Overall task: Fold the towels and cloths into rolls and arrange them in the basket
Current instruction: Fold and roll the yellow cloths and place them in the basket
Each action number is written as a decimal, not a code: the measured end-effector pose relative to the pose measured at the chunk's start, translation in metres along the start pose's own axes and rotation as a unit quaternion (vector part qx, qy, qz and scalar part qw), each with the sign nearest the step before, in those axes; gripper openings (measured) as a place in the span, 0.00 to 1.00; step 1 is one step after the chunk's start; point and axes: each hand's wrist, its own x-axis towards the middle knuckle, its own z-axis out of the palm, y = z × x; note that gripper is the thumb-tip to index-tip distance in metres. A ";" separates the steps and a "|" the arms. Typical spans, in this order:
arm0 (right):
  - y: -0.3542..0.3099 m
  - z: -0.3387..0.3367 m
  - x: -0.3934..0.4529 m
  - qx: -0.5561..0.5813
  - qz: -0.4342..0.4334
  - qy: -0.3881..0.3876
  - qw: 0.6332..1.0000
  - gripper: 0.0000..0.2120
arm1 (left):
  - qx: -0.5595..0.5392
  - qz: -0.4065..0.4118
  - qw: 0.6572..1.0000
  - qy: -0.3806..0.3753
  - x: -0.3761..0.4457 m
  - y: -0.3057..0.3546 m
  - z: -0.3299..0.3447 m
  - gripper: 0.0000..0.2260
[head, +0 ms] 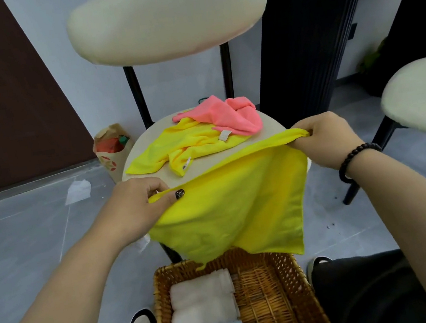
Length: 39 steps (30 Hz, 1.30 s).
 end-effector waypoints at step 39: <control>-0.010 0.145 0.086 -0.072 -0.229 -0.058 0.969 0.27 | 0.210 0.026 0.977 0.019 0.121 -0.004 0.094 0.24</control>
